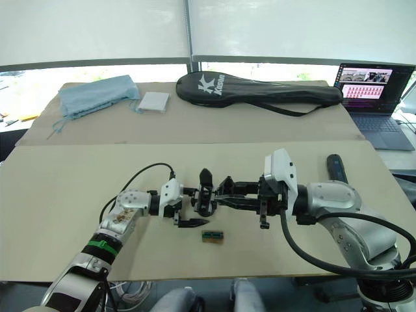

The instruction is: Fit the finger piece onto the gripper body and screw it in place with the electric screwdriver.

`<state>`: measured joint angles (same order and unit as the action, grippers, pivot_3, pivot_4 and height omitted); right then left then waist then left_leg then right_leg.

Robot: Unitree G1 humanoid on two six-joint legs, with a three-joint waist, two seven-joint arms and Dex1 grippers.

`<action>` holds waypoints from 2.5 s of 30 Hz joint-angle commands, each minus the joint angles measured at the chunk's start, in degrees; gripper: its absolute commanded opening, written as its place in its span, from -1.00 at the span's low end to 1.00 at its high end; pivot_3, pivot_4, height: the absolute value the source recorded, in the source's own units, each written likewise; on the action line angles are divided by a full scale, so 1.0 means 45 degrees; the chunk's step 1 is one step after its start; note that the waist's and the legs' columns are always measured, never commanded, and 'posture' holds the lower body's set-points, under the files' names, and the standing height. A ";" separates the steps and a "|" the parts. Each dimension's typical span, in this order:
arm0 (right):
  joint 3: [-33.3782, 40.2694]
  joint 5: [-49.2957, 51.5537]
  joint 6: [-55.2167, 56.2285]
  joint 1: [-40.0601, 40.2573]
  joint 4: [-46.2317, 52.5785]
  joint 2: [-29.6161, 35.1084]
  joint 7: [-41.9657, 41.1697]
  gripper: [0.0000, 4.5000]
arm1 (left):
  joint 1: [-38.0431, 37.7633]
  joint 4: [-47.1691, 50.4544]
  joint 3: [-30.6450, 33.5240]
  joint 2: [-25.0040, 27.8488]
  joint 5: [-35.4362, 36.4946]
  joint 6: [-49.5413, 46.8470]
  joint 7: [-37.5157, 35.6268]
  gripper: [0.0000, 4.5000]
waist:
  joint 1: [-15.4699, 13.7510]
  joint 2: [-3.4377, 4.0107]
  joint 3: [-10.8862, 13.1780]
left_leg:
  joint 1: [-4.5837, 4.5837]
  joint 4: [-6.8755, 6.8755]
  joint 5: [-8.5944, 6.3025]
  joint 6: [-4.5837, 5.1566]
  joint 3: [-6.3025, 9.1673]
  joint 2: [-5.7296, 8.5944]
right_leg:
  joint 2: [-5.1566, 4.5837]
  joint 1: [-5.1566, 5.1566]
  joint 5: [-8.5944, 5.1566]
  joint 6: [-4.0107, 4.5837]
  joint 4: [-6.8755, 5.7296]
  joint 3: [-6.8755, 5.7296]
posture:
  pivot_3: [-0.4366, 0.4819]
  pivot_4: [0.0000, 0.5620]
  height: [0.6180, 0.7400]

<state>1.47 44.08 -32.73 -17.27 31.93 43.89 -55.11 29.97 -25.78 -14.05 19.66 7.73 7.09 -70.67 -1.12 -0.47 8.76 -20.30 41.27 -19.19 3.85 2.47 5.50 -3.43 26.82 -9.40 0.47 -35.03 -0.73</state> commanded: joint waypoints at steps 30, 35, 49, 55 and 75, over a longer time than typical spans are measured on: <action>-0.3216 -0.3413 0.1352 -0.2219 -0.2288 -0.2771 -0.0127 -0.80 | 0.0092 -0.0325 -0.0232 0.0448 -0.0419 -0.0248 0.0003 0.03 | 0.0104 0.0003 -0.0007 | 0.0033 0.0014 0.0001 -0.0003 0.0007 0.0000 | 0.0006 -0.0028 0.0003 -0.0002 -0.0016 -0.0005 | -0.05 -0.47 1.00; -0.3763 -0.4105 0.1382 -0.2301 -0.2822 -0.3103 -0.0232 -0.80 | 0.0106 -0.0331 -0.0249 0.0379 -0.0453 -0.0294 0.0120 0.03 | 0.0105 0.0004 -0.0008 | 0.0033 0.0015 0.0002 -0.0003 0.0006 0.0000 | 0.0008 -0.0028 0.0004 -0.0001 -0.0016 -0.0005 | -0.05 -0.47 1.00; -0.4153 -0.5413 0.1643 -0.2197 -0.3955 -0.3373 -0.0220 -0.80 | 0.0111 -0.0347 -0.0211 0.0528 -0.0434 -0.0284 0.0006 0.03 | 0.0119 0.0008 -0.0018 | 0.0037 0.0016 0.0003 -0.0005 0.0006 0.0000 | 0.0010 -0.0029 0.0004 0.0000 -0.0017 -0.0007 | -0.05 -0.47 1.00; -0.4146 -0.5385 0.1397 -0.2149 -0.3910 -0.3092 -0.0393 -0.80 | -0.0042 -0.0227 -0.0228 0.0574 -0.0423 -0.0328 -0.0003 0.03 | 0.0123 0.0009 -0.0037 | 0.0040 0.0015 0.0003 -0.0006 0.0007 0.0000 | 0.0010 -0.0031 0.0004 0.0000 -0.0018 -0.0006 | -0.05 -0.47 1.00; -0.4385 -0.5532 0.0772 -0.1966 -0.4264 -0.3133 -0.0171 -0.80 | -0.0126 -0.0135 -0.0264 0.0533 -0.0377 -0.0437 -0.0002 0.03 | 0.0154 0.0008 -0.0068 | 0.0058 0.0006 0.0003 -0.0006 0.0006 0.0000 | 0.0011 -0.0041 0.0004 0.0000 -0.0015 -0.0003 | -0.05 -0.47 1.00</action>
<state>-17.33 21.06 -28.54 -26.83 15.09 29.12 -56.16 30.53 -26.35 -14.57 21.05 6.78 5.66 -70.17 -0.43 -0.43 8.45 -19.96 41.28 -19.18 3.82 2.50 5.50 -3.38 26.57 -9.39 0.47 -35.09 -0.74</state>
